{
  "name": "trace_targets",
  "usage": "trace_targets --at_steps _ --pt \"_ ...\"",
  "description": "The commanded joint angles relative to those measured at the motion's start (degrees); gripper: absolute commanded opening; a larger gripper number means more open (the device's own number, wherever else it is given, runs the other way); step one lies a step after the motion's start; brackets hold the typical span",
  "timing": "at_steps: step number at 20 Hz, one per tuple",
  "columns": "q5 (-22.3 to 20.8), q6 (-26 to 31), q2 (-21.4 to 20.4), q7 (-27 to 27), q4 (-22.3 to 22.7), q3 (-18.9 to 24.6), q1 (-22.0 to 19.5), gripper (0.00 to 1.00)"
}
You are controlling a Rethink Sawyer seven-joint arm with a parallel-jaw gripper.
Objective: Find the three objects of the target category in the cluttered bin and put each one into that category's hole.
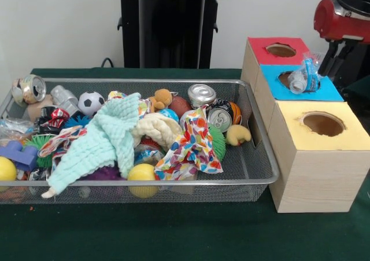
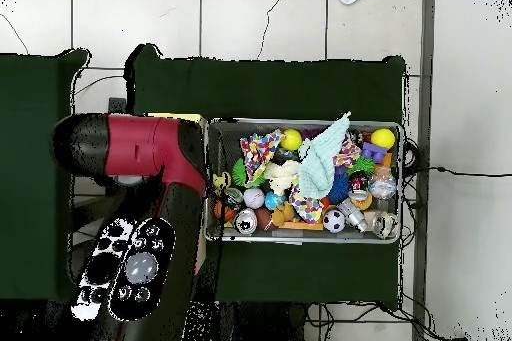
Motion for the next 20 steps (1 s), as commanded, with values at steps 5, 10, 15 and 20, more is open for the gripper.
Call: trace_targets --at_steps 5,10,15,20 --pt "0.56 5.92 0.84 12.25 8.51 4.51 -2.73 0.00" --pt "1.65 0.74 1.07 12.15 12.07 6.07 -2.66 0.00" --pt "1.87 3.76 0.86 12.65 12.17 5.97 -2.33 0.00" --pt "1.17 5.67 1.02 12.53 12.34 5.47 -2.17 0.00"
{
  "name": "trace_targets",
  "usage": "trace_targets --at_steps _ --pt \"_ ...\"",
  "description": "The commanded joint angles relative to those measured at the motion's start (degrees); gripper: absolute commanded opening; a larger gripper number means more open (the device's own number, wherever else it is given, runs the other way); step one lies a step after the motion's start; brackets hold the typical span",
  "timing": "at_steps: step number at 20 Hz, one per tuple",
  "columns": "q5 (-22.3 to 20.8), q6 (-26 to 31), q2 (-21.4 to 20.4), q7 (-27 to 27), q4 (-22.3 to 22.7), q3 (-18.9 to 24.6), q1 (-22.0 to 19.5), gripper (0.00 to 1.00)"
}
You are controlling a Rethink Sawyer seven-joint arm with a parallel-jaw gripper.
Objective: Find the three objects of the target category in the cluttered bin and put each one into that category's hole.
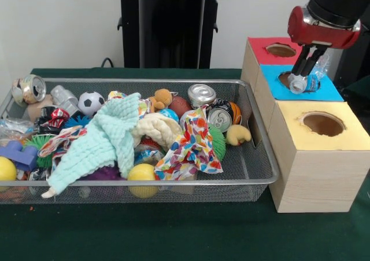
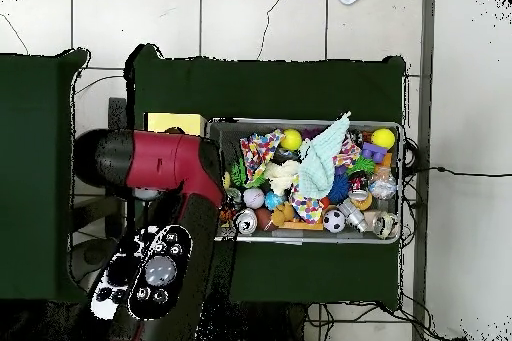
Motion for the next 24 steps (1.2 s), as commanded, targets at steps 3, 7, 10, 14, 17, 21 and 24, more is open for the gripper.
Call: trace_targets --at_steps 3,7,10,14,17,21,24 --pt "0.75 6.09 1.35 11.91 6.37 5.77 -1.75 0.00" --pt "1.11 3.72 1.83 11.01 7.27 6.71 -2.24 0.00" --pt "1.44 1.96 2.63 10.71 7.00 7.46 -2.83 0.00" --pt "2.02 -0.41 3.46 10.19 6.82 8.90 -3.80 0.00" --pt "1.96 -1.54 4.03 10.20 7.01 9.62 -4.24 0.00" --pt "1.66 -0.36 3.97 10.33 7.00 10.17 -4.49 0.00" --pt "1.34 1.72 4.20 10.25 5.71 10.56 -4.83 0.00"
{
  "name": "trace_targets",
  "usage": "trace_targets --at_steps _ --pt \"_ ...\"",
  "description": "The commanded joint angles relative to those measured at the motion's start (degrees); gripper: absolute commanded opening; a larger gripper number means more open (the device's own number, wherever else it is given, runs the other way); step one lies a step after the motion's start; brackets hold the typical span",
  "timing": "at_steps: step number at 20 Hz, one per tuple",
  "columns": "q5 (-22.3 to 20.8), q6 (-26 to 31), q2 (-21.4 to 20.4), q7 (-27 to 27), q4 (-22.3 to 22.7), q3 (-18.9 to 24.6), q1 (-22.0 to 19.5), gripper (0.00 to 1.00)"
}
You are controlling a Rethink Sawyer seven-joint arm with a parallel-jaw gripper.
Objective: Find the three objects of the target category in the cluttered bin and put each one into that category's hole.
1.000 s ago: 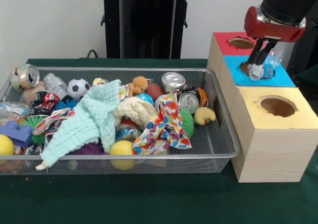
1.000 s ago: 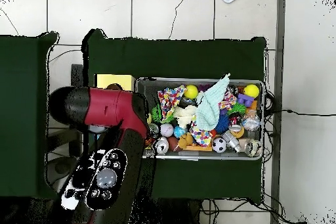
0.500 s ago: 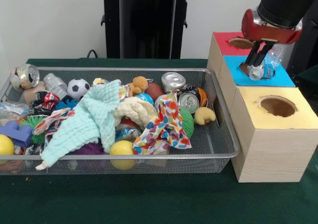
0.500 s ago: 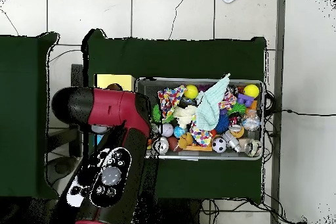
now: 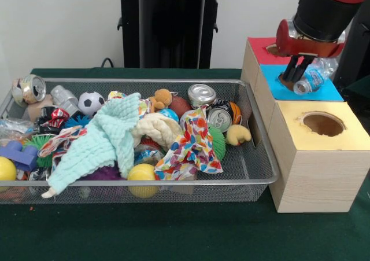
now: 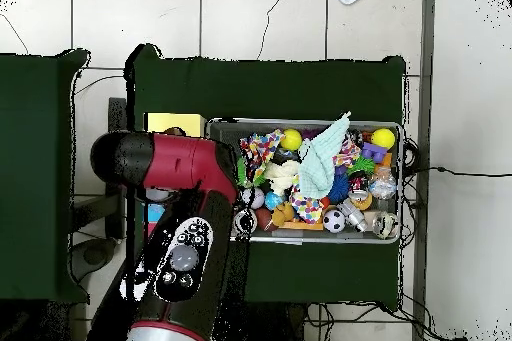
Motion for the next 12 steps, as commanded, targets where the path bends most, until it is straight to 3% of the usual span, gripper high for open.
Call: trace_targets --at_steps 1,12 --pt "1.38 0.97 3.25 10.22 4.68 7.63 -1.91 0.00" --pt "0.60 1.28 3.87 10.01 4.02 7.82 -1.99 0.00"
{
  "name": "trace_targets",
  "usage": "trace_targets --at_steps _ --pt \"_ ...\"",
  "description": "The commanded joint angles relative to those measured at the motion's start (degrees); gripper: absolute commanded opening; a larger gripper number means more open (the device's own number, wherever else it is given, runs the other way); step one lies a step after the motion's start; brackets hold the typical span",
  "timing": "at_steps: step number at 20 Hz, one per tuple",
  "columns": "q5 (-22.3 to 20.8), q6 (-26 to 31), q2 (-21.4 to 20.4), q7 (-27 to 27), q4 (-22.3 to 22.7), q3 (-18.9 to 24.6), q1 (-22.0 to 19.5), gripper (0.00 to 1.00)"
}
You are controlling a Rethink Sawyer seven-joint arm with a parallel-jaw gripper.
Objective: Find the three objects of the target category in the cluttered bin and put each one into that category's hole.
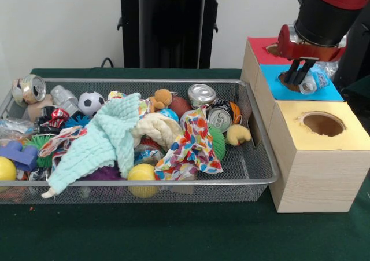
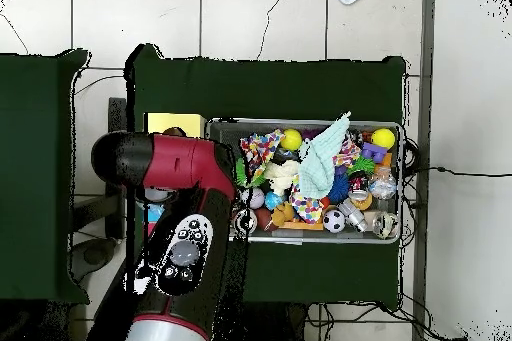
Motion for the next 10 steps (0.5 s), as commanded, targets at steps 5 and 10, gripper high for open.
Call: trace_targets --at_steps 5,10 --pt "-0.11 2.25 3.62 9.87 3.04 6.49 -1.64 0.00" --pt "-1.04 3.67 3.69 9.73 2.20 5.98 -1.38 0.00"
